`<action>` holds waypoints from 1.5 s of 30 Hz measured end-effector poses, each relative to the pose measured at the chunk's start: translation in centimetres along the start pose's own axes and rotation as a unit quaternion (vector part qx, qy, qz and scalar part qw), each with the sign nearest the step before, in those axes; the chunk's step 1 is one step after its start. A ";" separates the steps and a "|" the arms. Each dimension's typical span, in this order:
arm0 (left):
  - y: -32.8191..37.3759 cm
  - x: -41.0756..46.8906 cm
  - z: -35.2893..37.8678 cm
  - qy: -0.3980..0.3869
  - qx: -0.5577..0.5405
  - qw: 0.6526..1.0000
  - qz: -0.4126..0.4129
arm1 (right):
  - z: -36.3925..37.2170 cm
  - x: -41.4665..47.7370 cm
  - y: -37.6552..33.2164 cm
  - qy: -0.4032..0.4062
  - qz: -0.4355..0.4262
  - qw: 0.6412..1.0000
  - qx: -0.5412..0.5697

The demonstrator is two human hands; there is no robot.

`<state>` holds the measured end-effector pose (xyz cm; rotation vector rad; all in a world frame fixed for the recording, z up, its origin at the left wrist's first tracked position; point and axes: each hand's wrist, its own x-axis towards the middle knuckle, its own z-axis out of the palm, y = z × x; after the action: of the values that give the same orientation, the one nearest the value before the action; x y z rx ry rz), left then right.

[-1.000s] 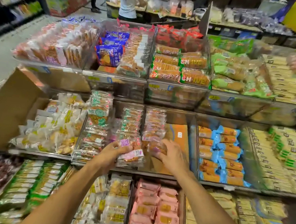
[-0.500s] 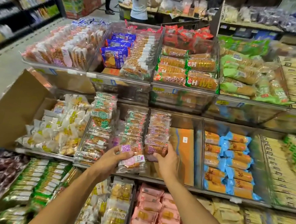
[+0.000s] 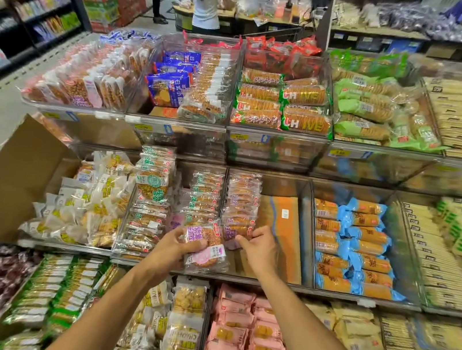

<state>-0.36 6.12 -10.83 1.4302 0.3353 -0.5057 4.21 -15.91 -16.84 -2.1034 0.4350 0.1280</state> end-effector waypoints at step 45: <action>0.6 3.0 4.4 0.135 0.435 0.868 0.198 | -3.1 -2.2 0.5 -0.107 -0.105 0.977 -0.154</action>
<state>2.18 1.38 -11.33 2.3958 0.0012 -0.0925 1.75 -18.20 -14.94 -2.3926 0.0642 0.3110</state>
